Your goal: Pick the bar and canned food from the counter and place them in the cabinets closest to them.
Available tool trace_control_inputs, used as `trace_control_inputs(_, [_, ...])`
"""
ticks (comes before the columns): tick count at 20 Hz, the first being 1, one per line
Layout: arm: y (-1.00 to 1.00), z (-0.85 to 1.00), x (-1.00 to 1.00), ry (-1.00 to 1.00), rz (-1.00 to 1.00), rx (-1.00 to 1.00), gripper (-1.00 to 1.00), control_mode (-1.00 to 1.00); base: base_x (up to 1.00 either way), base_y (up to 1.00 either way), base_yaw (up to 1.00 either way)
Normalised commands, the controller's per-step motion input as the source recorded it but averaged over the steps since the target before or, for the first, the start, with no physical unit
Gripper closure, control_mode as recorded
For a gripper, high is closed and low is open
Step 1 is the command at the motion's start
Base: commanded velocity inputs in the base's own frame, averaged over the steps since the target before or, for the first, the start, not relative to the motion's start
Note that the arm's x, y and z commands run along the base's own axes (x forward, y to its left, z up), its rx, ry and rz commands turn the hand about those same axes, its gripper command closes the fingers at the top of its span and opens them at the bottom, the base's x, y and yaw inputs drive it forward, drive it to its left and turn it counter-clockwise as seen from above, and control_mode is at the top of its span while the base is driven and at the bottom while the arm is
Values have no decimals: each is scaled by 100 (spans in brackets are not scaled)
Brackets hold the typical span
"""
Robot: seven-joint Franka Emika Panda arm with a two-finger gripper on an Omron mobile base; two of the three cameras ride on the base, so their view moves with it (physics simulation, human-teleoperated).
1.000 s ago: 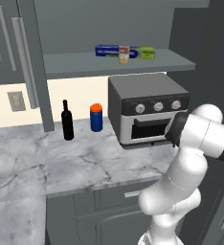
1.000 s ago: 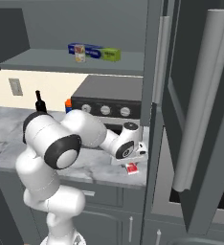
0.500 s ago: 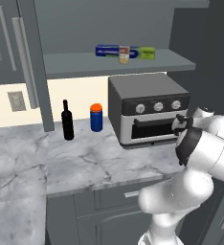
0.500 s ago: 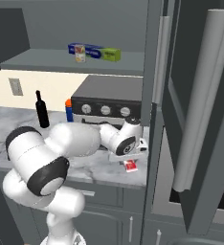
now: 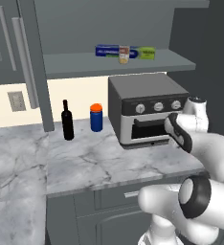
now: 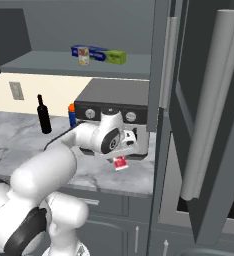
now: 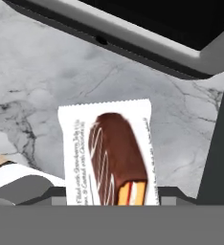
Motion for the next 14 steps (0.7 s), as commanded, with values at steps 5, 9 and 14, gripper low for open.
trace_control_inputs(5, [44, 97, -52, -4, -7, -7, 100, -100, 0, 0, 0])
trace_control_inputs(9, [23, 100, -80, -7, -8, -1, 100, -100, 0, 0, 0])
trace_control_inputs(14, [32, 88, -69, -10, -4, 0, 100, -100, 0, 0, 0])
